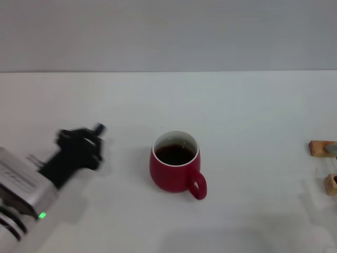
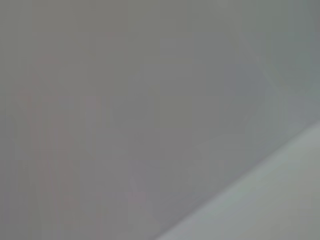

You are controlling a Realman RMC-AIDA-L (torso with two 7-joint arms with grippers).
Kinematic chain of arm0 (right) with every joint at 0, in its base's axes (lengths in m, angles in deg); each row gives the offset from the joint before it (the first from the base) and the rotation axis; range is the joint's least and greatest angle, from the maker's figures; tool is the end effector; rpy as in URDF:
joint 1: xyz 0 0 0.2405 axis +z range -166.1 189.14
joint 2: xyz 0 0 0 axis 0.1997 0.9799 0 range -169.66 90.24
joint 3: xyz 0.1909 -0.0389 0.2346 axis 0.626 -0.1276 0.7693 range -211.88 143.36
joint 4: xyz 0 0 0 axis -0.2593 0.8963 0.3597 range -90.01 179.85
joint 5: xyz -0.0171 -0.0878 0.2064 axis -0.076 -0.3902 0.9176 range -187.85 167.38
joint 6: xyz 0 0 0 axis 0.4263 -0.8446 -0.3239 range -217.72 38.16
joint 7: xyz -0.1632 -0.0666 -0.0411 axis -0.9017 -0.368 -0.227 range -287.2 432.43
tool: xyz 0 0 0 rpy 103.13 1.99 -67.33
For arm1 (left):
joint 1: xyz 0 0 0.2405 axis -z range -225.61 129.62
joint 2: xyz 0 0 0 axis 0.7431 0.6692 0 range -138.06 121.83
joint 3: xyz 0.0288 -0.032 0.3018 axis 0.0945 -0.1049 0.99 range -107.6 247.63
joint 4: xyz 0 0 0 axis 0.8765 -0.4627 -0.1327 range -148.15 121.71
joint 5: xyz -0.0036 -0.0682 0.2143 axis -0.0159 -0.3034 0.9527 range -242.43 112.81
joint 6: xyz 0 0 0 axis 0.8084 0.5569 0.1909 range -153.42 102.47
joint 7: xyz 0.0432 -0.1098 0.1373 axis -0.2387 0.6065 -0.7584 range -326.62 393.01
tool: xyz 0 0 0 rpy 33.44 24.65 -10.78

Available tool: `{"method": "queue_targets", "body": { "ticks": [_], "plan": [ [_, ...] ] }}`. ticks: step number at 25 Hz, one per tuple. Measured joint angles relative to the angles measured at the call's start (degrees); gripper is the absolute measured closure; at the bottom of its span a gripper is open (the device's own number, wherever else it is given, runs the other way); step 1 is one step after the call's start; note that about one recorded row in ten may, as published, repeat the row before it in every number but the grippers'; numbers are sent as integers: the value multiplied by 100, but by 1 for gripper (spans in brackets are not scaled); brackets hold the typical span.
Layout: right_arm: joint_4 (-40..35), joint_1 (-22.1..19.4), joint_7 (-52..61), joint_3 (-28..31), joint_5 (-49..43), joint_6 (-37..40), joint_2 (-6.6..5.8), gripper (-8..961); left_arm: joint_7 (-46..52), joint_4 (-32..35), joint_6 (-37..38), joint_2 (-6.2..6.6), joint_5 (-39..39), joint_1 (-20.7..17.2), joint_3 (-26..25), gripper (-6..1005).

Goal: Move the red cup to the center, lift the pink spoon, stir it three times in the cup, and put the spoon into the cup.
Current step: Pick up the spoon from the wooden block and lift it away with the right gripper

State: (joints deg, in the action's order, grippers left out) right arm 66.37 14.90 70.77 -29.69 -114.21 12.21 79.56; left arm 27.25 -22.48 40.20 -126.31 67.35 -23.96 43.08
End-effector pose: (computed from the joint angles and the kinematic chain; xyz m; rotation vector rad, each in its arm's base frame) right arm 0.3472 0.2007 -0.0684 -1.5183 0.4003 0.9561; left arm -0.3588 0.3575 -0.1097 -2.0072 -0.1618 -0.4548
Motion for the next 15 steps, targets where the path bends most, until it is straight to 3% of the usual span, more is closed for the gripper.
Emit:
{"method": "queue_targets", "body": {
  "ticks": [2, 4, 6, 15],
  "plan": [
    [1, 3, 0, 0, 0, -2, 0, 197, 97, 23, 129, 7, -4, -154, -460, 1001],
    [5, 4, 0, 0, 0, -1, 0, 197, 97, 23, 129, 7, -4, -154, -460, 1001],
    [15, 5, 0, 0, 0, -1, 0, 196, 550, 74, 568, 30, -5, -426, -909, 1001],
    [33, 15, -1, -79, 0, -5, 4, 197, 1112, 200, 1189, 22, -8, -841, -1088, 1001]
  ]
}}
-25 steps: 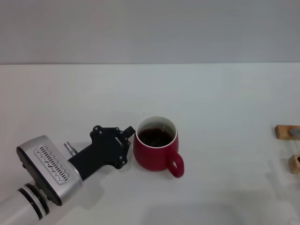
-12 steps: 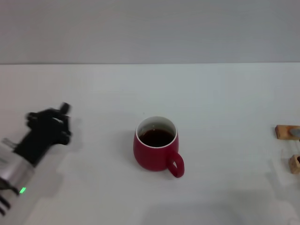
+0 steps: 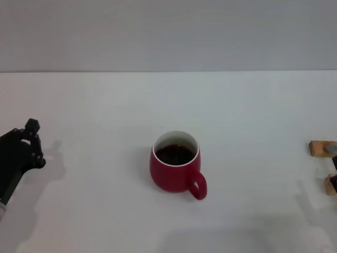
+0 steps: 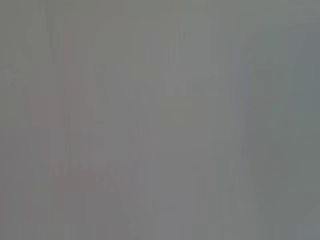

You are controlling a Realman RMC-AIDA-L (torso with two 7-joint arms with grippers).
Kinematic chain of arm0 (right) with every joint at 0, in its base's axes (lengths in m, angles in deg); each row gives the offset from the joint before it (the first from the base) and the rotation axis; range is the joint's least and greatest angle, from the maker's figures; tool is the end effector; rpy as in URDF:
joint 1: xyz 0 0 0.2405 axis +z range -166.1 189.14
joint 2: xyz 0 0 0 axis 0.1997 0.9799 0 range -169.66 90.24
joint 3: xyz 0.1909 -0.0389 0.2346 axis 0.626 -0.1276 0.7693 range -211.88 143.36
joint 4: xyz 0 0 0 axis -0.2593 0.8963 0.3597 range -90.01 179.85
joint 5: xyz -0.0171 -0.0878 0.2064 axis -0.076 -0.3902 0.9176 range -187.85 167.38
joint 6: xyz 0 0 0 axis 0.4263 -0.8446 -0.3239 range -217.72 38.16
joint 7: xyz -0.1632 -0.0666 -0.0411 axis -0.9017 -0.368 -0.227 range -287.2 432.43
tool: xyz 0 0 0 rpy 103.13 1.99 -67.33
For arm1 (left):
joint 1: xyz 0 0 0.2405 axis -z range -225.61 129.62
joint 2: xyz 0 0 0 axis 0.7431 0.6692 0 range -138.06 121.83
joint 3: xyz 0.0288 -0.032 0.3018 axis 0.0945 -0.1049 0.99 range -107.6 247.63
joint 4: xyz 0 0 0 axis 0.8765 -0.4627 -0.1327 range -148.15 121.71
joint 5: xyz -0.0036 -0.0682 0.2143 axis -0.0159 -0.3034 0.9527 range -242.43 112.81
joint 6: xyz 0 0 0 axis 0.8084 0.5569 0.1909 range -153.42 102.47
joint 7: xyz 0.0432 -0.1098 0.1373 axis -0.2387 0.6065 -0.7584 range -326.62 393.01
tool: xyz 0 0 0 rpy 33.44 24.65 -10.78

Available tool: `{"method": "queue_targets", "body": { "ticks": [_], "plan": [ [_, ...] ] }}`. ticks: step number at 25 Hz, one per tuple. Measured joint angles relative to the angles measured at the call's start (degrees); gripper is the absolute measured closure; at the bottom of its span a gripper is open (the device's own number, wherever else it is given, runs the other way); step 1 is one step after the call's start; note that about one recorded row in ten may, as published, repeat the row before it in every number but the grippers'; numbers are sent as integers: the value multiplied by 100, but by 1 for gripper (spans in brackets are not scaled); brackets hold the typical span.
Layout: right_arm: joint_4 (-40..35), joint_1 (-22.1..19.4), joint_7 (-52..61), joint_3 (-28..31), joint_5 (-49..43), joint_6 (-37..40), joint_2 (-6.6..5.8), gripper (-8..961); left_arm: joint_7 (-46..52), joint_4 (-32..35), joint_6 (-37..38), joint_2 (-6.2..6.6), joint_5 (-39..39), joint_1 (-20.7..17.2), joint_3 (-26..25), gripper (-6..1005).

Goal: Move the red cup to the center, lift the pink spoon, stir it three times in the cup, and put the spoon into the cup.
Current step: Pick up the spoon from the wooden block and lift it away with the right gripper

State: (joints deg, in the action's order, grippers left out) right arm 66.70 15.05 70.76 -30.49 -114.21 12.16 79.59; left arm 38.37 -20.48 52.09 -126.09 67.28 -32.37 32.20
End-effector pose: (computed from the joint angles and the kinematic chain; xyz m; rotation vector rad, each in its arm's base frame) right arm 0.3444 0.2002 -0.0714 -1.5308 0.4042 0.9665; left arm -0.3988 0.3152 -0.0525 -1.7073 -0.4027 -0.6351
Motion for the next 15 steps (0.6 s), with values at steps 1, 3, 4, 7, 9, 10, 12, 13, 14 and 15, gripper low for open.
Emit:
{"method": "queue_targets", "body": {
  "ticks": [1, 3, 4, 7, 9, 10, 12, 13, 14, 15],
  "plan": [
    [1, -9, 0, 0, 0, 1, 0, 197, 0, -10, 23, -6, 0, -48, -21, 1001],
    [4, -46, 0, 0, 1, 9, 4, 197, -16, -46, 55, -16, -4, -153, -75, 1001],
    [7, -70, 0, 0, 7, 20, 6, 197, -55, -76, 109, -32, -6, -268, -135, 1001],
    [12, -101, 0, 0, 21, 31, 10, 197, -75, -80, 142, -40, -5, -350, -167, 1001],
    [12, -91, 0, 1, 11, 25, 11, 197, -76, -81, 155, -41, -4, -390, -173, 1000],
    [12, -85, 0, 0, 4, 18, 12, 197, -77, -82, 158, -41, -4, -401, -173, 1000],
    [12, -65, -3, 1, 0, 9, 13, 196, -78, -81, 162, -38, -2, -409, -173, 1000],
    [12, -65, -3, 1, 0, 9, 13, 196, -78, -81, 162, -38, -2, -409, -173, 1000],
    [11, -61, -2, 0, 0, 7, 12, 196, -78, -74, 163, -38, -2, -410, -173, 1000],
    [11, -57, -2, 1, 0, 6, 10, 196, -78, -66, 164, -40, -1, -410, -173, 1000]
  ]
}}
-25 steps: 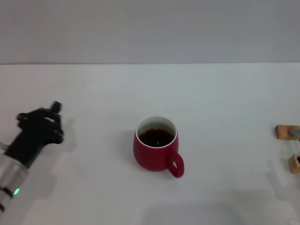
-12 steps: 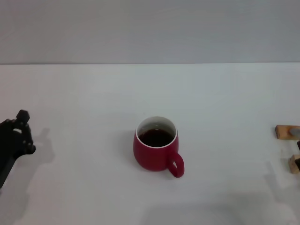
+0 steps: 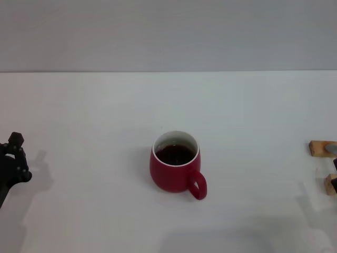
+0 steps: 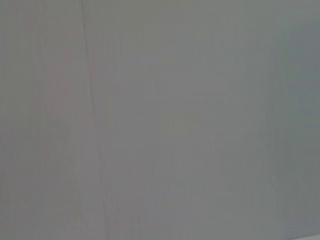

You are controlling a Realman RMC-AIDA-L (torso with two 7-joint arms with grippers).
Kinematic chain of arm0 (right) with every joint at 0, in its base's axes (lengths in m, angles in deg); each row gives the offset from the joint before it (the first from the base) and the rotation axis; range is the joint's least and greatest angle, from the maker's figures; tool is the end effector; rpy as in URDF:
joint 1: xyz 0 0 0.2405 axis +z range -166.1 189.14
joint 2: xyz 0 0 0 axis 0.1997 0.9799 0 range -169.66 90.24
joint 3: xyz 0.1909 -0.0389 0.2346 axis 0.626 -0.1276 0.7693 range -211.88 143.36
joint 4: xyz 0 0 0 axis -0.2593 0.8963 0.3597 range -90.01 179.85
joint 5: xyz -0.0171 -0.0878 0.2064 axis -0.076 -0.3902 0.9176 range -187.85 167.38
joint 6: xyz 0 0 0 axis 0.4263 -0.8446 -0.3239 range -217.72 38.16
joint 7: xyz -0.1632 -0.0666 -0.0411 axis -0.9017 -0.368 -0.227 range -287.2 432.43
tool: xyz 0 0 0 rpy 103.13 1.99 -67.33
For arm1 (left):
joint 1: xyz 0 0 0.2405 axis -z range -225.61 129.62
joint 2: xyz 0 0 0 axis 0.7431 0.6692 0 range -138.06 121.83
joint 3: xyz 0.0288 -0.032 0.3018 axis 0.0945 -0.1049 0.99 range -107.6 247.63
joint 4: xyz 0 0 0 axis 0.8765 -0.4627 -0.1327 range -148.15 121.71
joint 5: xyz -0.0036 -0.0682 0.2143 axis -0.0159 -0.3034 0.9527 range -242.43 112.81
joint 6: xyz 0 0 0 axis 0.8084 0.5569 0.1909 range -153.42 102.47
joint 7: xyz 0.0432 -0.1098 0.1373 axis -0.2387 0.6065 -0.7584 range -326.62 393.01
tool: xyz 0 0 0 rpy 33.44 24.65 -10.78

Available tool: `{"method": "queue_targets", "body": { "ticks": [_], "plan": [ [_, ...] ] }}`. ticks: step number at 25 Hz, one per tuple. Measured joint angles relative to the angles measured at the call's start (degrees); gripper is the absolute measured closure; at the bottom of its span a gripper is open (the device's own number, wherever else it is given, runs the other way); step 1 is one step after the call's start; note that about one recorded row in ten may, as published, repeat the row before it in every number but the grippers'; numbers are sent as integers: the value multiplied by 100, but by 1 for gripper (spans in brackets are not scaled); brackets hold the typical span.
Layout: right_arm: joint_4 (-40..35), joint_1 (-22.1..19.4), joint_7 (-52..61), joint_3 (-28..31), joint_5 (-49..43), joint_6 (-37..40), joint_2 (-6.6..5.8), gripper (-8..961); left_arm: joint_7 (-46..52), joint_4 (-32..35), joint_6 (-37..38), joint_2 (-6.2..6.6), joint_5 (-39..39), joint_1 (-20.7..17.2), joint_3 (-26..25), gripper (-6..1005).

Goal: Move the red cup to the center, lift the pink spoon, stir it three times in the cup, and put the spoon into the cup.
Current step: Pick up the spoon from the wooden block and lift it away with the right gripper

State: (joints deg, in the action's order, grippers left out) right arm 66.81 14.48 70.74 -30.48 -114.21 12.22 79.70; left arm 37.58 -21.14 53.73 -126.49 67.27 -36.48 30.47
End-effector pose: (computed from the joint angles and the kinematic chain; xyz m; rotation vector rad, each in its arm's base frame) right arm 0.3454 0.1967 -0.0721 -1.5253 0.4131 0.9623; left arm -0.4138 0.2880 -0.0488 -1.6464 -0.4414 -0.6128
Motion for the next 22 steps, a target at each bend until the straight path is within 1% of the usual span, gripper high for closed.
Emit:
{"method": "queue_targets", "body": {
  "ticks": [22],
  "plan": [
    [0, 57, 2, 0, 34, -41, 6, 197, -8, 36, 32, -3, 2, -80, 2, 1000]
  ]
}}
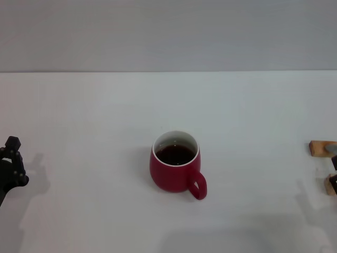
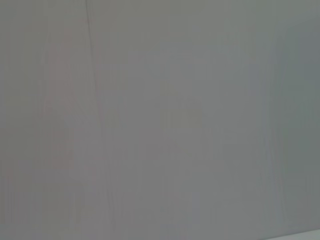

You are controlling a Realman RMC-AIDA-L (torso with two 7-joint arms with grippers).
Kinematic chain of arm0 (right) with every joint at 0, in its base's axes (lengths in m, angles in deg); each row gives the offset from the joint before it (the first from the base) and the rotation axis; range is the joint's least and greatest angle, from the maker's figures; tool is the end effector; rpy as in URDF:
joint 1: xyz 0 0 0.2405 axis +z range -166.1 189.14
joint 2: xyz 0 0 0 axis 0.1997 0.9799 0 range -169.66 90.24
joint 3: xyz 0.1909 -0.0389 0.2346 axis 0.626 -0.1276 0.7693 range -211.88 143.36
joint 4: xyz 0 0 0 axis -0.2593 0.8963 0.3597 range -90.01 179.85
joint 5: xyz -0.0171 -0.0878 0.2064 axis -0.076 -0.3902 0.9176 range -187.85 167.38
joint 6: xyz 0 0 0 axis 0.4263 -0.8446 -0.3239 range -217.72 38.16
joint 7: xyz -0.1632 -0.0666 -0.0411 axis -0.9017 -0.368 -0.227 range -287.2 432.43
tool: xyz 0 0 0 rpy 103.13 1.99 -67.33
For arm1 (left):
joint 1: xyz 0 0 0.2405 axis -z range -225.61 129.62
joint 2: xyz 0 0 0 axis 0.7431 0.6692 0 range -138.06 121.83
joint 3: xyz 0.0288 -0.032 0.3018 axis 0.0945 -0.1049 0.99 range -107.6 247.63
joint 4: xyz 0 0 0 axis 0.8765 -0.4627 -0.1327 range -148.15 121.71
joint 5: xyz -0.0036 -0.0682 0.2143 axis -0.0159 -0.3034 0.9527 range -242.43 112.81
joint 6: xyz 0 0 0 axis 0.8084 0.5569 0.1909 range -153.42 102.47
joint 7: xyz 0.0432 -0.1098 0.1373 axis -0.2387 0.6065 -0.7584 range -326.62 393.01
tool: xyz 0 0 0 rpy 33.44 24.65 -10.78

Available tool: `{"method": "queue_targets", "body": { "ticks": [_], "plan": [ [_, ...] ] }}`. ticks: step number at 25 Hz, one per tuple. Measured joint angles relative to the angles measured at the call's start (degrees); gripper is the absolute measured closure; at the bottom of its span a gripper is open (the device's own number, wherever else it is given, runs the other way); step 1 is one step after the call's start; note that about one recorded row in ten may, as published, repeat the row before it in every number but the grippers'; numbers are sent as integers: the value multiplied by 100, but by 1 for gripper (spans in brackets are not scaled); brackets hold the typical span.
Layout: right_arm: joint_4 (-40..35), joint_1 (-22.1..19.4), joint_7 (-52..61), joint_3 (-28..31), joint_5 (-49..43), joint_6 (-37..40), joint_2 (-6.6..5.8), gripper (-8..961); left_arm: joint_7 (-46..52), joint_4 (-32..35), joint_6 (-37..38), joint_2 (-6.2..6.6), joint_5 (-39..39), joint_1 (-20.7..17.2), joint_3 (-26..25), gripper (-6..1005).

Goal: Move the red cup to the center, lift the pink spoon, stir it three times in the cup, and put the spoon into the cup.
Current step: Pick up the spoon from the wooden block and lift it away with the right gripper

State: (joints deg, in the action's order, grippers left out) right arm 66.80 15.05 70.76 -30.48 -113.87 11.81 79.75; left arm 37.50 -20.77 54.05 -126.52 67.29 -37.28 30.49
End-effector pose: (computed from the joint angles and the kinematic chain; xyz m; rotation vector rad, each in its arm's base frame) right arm 0.3447 0.2007 -0.0727 -1.5274 0.4133 0.9627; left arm -0.4183 0.2814 -0.0480 -1.6423 -0.4468 -0.5992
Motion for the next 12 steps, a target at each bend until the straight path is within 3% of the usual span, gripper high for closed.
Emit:
{"method": "queue_targets", "body": {
  "ticks": [12],
  "plan": [
    [0, 50, 1, 0, -27, -25, 3, 197, 0, -14, -4, 2, -1, -40, -2, 1000]
  ]
}}
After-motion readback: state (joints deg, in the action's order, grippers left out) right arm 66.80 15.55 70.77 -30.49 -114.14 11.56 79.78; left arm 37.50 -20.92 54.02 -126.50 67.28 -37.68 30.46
